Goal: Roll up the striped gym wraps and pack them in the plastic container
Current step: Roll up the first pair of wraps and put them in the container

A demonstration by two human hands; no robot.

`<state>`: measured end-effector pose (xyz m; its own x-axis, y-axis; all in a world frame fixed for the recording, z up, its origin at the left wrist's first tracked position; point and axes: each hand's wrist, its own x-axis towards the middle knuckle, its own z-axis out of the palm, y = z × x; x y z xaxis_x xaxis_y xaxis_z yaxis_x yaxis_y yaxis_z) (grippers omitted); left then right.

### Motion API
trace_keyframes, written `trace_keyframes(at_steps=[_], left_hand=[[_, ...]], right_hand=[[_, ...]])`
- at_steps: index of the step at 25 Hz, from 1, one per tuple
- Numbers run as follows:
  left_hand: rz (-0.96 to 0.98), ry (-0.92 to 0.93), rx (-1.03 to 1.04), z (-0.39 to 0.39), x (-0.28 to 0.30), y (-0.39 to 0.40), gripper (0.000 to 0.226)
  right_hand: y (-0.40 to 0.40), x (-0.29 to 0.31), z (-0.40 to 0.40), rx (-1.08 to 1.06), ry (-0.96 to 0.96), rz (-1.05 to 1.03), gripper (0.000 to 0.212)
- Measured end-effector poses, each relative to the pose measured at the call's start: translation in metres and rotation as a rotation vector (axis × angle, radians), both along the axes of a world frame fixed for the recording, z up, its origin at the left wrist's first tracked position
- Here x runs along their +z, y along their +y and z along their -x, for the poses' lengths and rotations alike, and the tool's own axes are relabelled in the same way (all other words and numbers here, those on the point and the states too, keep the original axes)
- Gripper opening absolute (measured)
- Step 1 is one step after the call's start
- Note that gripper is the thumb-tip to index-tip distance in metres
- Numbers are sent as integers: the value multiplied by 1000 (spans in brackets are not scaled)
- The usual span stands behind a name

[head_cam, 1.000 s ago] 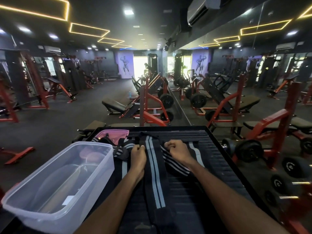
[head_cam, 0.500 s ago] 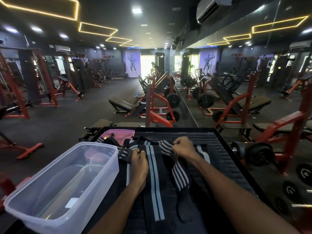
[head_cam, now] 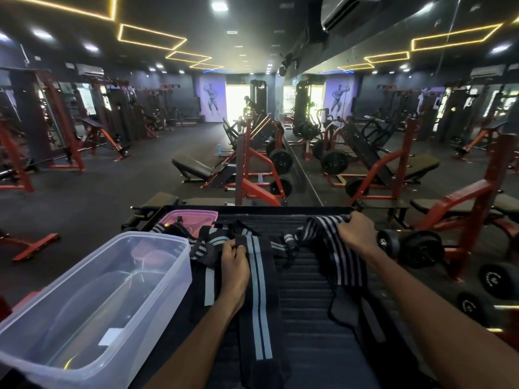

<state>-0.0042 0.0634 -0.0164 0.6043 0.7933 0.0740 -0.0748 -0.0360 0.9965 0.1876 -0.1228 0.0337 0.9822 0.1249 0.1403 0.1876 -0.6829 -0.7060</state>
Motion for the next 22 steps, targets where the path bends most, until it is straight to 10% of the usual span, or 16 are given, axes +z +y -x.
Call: trace_keyframes(at_steps=[3, 6, 11, 16, 22], left_hand=[[50, 32, -53, -1, -5, 1, 16], [71, 74, -77, -4, -13, 1, 19], [13, 190, -48, -2, -17, -1, 20], [-290, 240, 21, -8, -6, 4, 52], [-827, 425, 22, -14, 4, 8, 49]], right_hand=[[-19, -10, 6, -57, 138, 207, 31], [-14, -10, 21, -126, -195, 365, 35], [52, -10, 45, 379, -153, 118, 15], [88, -41, 54, 493, -59, 423, 50], [99, -53, 56, 396, -127, 481, 35]])
